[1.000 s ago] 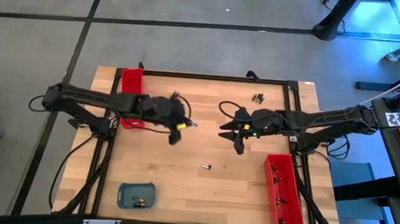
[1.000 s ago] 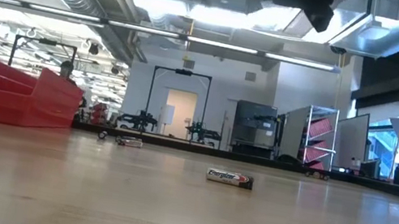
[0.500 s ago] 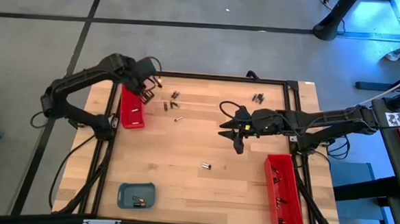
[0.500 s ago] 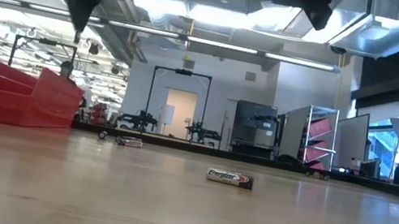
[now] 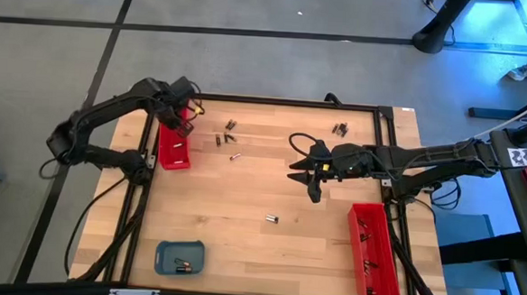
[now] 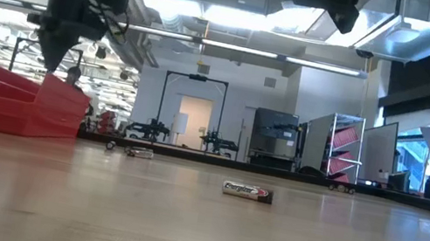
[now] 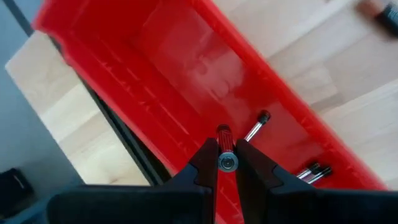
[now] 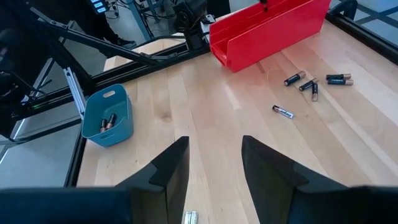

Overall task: Sort batteries
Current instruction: Put the silver battery into the top red bin

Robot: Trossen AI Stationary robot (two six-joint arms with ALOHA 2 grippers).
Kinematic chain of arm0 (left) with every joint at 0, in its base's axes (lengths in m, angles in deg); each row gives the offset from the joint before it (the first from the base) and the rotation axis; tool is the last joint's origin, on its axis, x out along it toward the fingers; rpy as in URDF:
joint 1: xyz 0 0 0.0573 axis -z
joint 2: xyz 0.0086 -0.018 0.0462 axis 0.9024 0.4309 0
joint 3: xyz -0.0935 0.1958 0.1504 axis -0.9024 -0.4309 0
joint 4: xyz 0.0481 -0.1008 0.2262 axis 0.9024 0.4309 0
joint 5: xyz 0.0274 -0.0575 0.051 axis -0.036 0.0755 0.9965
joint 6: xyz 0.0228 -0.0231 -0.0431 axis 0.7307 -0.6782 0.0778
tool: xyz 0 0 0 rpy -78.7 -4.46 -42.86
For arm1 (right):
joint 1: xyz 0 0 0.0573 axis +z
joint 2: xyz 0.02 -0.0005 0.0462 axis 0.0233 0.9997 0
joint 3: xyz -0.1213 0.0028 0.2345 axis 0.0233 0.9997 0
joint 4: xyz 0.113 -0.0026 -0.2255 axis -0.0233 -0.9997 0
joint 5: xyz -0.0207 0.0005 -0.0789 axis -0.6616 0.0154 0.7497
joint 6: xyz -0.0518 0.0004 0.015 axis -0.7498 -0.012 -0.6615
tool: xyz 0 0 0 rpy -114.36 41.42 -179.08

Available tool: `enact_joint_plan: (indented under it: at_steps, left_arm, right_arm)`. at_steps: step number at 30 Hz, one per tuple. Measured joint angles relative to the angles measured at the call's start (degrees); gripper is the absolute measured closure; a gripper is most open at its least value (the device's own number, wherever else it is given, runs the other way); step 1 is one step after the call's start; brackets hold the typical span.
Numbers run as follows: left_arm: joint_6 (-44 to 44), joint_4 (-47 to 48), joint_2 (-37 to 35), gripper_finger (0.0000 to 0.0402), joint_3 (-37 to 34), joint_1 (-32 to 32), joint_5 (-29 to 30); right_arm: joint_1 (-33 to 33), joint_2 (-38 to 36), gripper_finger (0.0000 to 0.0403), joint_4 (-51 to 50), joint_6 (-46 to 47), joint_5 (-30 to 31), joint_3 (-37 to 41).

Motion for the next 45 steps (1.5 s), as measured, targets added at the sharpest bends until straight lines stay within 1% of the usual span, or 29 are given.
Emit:
enact_joint_plan:
  at_steps: [5, 12, 17, 20, 23, 30, 37, 45]
  left_arm:
    - [6.4, -4.6, -0.7, 0.0376, -4.6, -0.4, -1.2]
    - [16.7, -12.0, -0.7, 0.0376, -9.1, -3.3, -2.8]
    - [16.2, -18.4, -0.7, 0.0376, -13.1, -5.8, -6.2]
    - [14.8, -20.9, -0.7, 0.0376, -15.2, -6.8, -6.8]
    - [14.0, -22.6, -0.7, 0.0376, -15.2, -7.6, -6.8]
    - [11.8, -24.2, -0.4, 0.0376, -15.2, -8.4, -7.4]
    - [15.5, -24.8, 1.2, 0.0376, -16.1, -8.8, -9.9]
    - [15.3, -25.0, 4.8, 0.0376, -15.9, -8.8, -10.1]
  right_arm:
    - [0.0, 0.0, 0.0256, 0.0, 0.1, 0.5, 0.0]
    - [0.0, 0.0, 0.0256, 0.5, 0.8, 0.6, 0.0]
    - [0.0, 0.0, 0.0256, 0.5, 3.2, 1.3, 0.0]
    - [0.0, 0.0, 0.0256, 0.5, 4.5, 2.1, 0.0]
    - [-0.1, 0.0, 0.0256, 0.6, 5.7, 2.1, 0.0]
    - [-0.1, 0.0, 0.0256, 0.7, 7.0, 3.5, 0.0]
    - [0.0, 0.0, 0.0256, 0.8, 7.2, 3.6, 0.0]
    - [0.0, 0.0, 0.0256, 0.8, 7.2, 3.5, 0.0]
